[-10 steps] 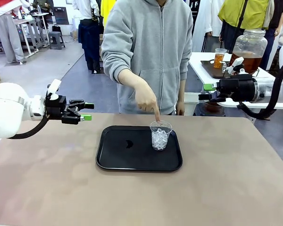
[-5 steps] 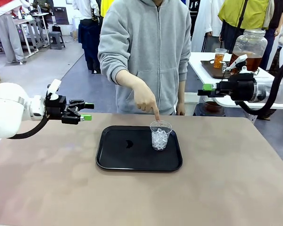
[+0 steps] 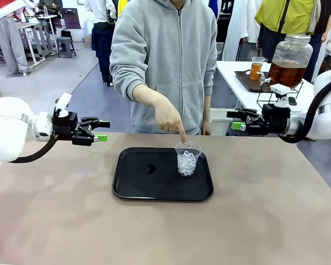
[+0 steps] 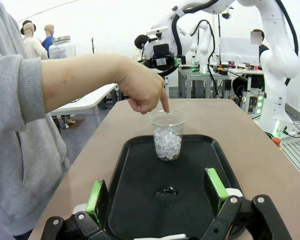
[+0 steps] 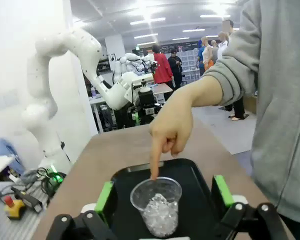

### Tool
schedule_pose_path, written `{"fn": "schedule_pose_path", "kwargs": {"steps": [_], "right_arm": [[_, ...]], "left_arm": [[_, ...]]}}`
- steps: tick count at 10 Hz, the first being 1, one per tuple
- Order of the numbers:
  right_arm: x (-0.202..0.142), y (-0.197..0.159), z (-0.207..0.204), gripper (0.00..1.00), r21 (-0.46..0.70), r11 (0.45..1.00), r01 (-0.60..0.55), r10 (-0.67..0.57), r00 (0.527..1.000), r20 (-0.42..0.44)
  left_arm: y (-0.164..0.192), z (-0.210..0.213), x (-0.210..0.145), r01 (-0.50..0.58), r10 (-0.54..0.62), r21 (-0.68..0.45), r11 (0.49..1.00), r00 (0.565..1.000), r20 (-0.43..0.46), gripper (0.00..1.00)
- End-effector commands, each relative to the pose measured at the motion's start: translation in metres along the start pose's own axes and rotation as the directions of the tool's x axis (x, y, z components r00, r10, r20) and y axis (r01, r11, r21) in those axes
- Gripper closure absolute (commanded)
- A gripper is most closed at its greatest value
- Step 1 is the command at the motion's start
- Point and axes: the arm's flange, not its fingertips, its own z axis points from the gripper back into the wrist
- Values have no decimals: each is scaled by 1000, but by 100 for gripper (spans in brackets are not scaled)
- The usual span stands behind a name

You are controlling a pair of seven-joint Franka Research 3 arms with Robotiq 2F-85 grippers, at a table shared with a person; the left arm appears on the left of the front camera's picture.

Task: Pour the drink into the iced cup.
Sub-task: Pick up the iced cup indicated by the human and present it to them.

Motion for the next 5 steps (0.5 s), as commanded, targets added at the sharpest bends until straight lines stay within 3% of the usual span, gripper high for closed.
{"fn": "schedule_pose_path", "kwargs": {"steps": [1,4,5], "right_arm": [[-11,-11,-2,0,9,998,-69,69,997,-26],[-30,-16,-4,0,-13,999,-44,43,993,-108],[-25,-10,1,0,2,999,-46,46,998,-48]], "left_arm": [[0,0,2,-6,6,-3,1000,1000,5,0],[0,0,2,-6,6,-3,1000,1000,5,0],[0,0,2,-6,6,-3,1000,1000,5,0]]}}
